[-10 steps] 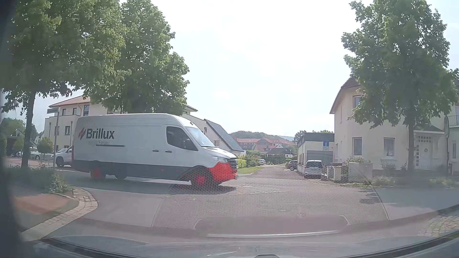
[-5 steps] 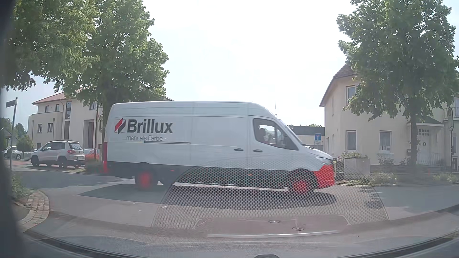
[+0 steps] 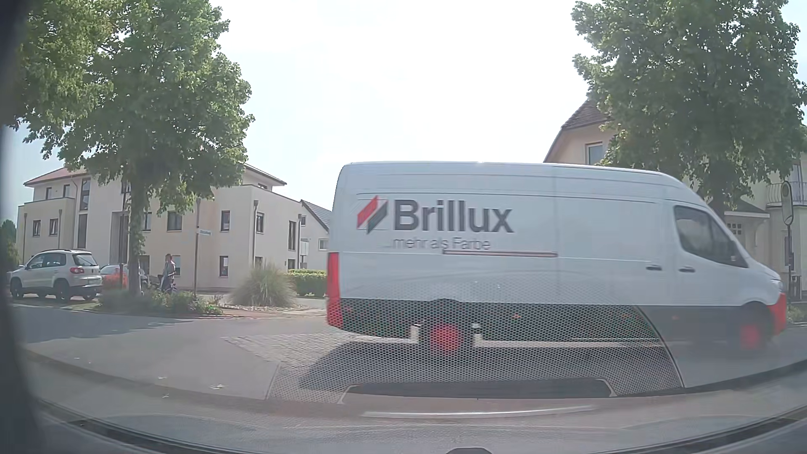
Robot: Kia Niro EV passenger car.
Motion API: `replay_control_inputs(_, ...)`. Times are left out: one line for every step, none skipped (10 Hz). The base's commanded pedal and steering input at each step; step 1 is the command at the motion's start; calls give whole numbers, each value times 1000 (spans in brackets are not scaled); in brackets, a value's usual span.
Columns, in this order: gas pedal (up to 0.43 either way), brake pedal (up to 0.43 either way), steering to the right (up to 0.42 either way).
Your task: Follow the waypoints while adhering to traffic rules and regulations
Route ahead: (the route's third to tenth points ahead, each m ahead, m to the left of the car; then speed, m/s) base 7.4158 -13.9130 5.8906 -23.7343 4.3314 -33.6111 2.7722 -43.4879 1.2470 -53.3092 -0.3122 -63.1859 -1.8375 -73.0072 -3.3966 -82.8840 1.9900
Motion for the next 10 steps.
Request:
replay_control_inputs(0, 61, 247)
replay_control_inputs(0, 6, 261)
replay_control_inputs(0, 0, 270)
replay_control_inputs(0, 0, 280)
replay_control_inputs(110, 0, 286)
replay_control_inputs(130, 0, 292)
replay_control_inputs(130, 0, 301)
replay_control_inputs(138, 0, 312)
replay_control_inputs(157, 0, 323)
replay_control_inputs(177, 0, 340)
